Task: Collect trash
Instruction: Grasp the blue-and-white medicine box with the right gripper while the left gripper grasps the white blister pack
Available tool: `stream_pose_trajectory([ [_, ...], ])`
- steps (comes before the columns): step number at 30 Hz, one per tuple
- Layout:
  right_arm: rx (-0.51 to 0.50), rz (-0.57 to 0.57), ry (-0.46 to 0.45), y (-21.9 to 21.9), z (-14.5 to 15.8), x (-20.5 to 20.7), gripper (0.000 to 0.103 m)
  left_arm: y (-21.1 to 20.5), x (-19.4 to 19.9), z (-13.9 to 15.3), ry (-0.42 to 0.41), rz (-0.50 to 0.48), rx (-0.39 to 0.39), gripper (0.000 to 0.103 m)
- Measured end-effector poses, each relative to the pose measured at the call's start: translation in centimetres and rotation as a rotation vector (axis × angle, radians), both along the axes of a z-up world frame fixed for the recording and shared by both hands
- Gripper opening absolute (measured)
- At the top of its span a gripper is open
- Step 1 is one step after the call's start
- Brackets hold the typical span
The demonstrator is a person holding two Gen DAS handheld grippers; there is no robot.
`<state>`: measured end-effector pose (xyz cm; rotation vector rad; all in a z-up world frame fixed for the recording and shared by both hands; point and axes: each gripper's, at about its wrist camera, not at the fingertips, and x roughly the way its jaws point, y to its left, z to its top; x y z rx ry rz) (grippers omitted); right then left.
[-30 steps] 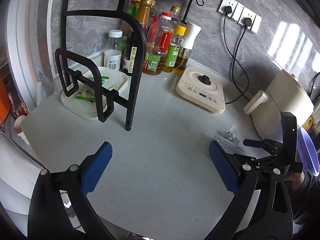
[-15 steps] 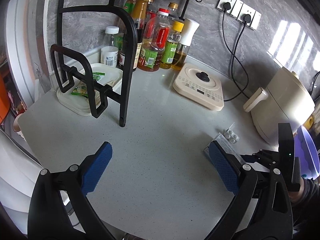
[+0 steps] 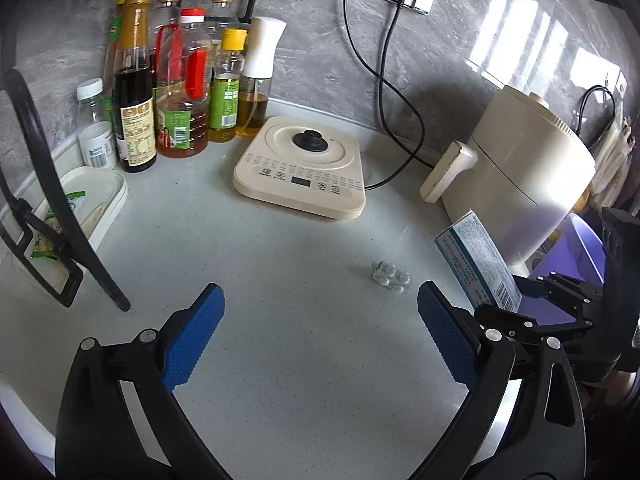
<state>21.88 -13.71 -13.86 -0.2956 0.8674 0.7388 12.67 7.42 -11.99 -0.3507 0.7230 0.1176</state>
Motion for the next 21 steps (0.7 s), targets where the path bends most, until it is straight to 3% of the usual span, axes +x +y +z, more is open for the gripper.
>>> stream_pose_trajectory([
  [4, -0.001, -0.106, -0.001, -1.5, -0.1, 0.9, 0.063, -1.9, 3.1, -0.7, 0.004, -0.117, 0.019, 0.096],
  [12, -0.048, -0.195, -0.034, -1.3, -0.6, 1.3, 0.063, -4.8, 8.8, -3.2, 0.060, -0.340, 0.042, 0.095],
  [21, -0.087, -0.297, -0.009, -1.0, -1.6, 1.7, 0.063, -6.0, 12.3, -6.4, 0.113, -0.483, 0.027, 0.080],
])
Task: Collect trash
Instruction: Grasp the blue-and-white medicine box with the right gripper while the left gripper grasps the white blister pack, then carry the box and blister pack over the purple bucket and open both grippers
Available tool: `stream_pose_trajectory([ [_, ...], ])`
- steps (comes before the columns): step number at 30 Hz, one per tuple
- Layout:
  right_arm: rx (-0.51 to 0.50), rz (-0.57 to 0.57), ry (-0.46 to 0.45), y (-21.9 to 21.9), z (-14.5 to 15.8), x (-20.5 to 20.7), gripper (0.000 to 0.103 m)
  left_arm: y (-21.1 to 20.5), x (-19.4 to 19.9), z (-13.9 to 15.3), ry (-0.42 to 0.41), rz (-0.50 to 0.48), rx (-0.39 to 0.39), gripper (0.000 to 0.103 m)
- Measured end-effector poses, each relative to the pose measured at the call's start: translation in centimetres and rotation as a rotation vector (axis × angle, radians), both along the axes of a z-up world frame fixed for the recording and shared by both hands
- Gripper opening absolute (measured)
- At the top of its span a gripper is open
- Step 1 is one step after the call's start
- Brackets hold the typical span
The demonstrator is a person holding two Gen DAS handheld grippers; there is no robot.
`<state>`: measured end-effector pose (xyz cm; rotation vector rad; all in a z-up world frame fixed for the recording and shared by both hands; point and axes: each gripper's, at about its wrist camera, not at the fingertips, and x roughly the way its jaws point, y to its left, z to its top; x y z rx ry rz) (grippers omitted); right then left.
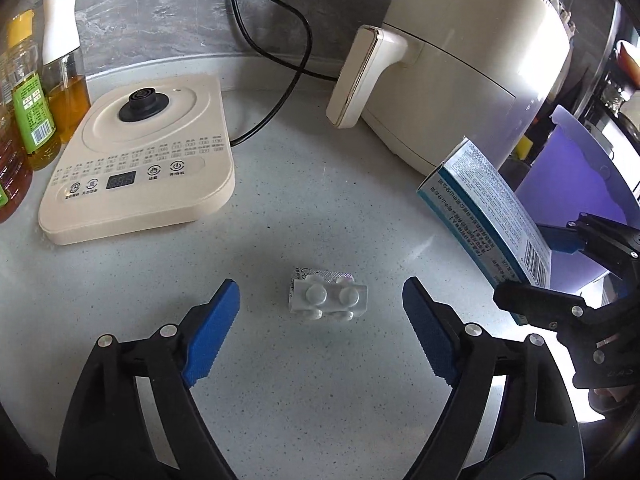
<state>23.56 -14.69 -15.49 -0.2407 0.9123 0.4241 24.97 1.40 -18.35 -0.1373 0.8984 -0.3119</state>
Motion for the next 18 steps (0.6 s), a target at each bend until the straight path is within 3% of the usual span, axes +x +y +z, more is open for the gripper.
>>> stream_pose_trajectory([
  [2, -0.003, -0.026, 0.009, -0.2, -0.4, 0.0, 0.063, -0.3, 0.7, -0.9, 0.029, -0.019, 0.017, 0.063],
  [3, 0.000, -0.035, 0.015, -0.3, -0.6, 0.0, 0.063, -0.3, 0.8, -0.8, 0.018, -0.017, 0.024, 0.048],
  [4, 0.004, -0.043, 0.023, -0.3, -0.7, 0.1, 0.063, -0.3, 0.9, -0.8, 0.022, -0.024, 0.014, 0.042],
  [11, 0.017, -0.027, 0.025, 0.6, -0.8, -0.2, 0.063, 1.9, -0.6, 1.1, -0.015, 0.036, -0.005, 0.042],
  [18, 0.071, 0.037, -0.043, 0.9, 2.5, -1.4, 0.063, 4.2, -2.9, 5.0, -0.063, 0.154, -0.016, 0.042],
])
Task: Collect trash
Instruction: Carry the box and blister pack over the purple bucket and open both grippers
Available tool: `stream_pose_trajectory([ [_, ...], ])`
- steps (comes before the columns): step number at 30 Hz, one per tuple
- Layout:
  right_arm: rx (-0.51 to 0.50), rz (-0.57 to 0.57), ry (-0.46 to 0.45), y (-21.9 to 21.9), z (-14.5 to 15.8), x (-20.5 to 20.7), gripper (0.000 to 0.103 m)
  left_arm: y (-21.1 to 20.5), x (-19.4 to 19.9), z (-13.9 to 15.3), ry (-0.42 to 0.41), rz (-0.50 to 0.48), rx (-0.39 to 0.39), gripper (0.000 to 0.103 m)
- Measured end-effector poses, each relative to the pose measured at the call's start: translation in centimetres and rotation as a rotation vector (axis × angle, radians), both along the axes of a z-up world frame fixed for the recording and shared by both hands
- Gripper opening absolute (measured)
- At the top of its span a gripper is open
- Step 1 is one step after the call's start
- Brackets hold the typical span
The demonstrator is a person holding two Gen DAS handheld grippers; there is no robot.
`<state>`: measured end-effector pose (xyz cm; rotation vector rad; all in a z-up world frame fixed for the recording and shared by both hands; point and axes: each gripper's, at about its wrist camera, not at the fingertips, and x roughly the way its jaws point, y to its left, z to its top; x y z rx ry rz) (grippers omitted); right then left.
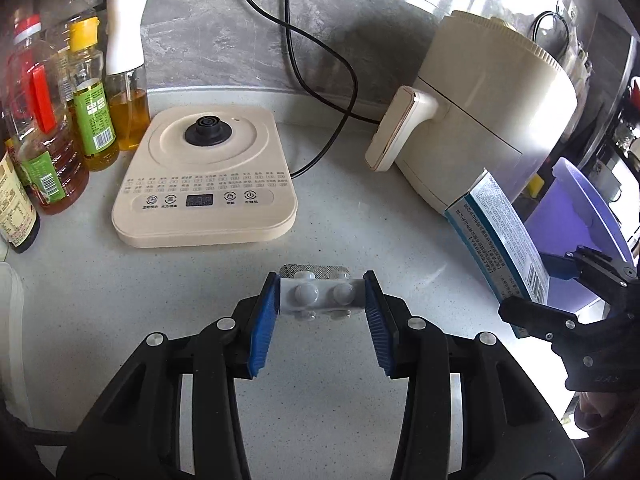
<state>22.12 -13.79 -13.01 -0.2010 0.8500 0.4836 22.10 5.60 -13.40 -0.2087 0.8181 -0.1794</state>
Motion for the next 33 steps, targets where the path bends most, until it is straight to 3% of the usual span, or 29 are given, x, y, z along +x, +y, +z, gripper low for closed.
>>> stream_pose_trajectory([
  [6, 0.072, 0.056, -0.066, -0.6, 4.0, -1.0, 0.063, -0.1, -1.8, 4.2, -0.068, 0.058, 0.044, 0.042],
  [14, 0.161, 0.094, -0.134, -3.5, 8.6, -2.2, 0.063, -3.1, -2.6, 7.4, -0.117, 0.078, 0.065, 0.042],
  [24, 0.207, 0.036, -0.178, -9.8, 10.7, -2.3, 0.063, -8.6, -2.3, 9.2, -0.140, 0.017, 0.076, 0.042],
  [33, 0.227, -0.083, -0.207, -17.4, 11.9, -1.9, 0.063, -15.1, -1.3, 11.4, -0.198, -0.079, 0.071, 0.042],
])
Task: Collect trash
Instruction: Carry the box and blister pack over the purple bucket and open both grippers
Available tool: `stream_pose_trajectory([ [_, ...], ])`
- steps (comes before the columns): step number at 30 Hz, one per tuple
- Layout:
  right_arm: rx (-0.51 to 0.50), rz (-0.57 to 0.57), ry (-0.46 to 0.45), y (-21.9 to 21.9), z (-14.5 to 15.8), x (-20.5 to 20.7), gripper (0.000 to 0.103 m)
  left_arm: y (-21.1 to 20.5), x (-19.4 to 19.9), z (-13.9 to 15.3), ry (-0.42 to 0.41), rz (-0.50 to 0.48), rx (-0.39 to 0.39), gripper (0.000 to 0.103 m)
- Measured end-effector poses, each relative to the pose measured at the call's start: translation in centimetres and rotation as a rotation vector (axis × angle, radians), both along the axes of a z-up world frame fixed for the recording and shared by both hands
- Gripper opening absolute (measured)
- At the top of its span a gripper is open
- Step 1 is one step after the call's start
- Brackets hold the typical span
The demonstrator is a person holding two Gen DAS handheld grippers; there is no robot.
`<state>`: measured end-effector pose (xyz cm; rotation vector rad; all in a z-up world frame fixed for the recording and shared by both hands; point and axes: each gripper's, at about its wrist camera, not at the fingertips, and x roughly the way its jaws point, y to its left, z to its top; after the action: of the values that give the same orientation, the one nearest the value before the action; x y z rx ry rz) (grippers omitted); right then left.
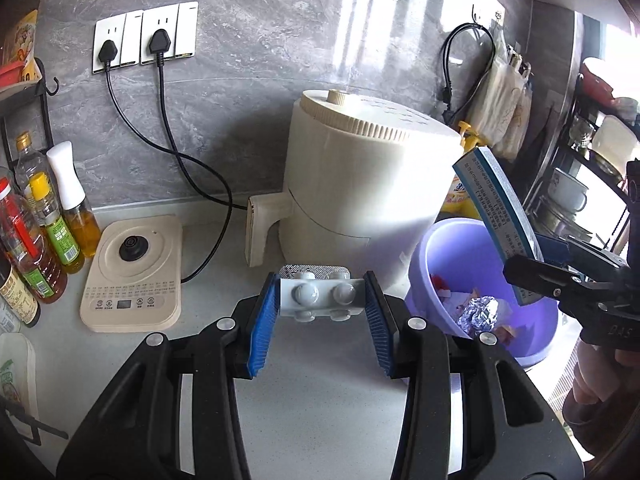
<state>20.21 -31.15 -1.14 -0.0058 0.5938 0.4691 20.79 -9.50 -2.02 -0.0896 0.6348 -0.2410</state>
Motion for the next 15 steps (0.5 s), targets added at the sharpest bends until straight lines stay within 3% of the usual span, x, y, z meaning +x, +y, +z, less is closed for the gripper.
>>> stream_pose_trajectory([
  [11, -0.001, -0.106, 0.040, -6.3, -1.1, 0.0, 0.064, -5.0, 0.4, 0.0, -0.006, -0.076, -0.010, 0.042],
  [15, 0.070, -0.180, 0.029, -9.5, -0.3, 0.3, 0.081, -5.9, 0.3, 0.2, -0.012, -0.101, -0.014, 0.042],
])
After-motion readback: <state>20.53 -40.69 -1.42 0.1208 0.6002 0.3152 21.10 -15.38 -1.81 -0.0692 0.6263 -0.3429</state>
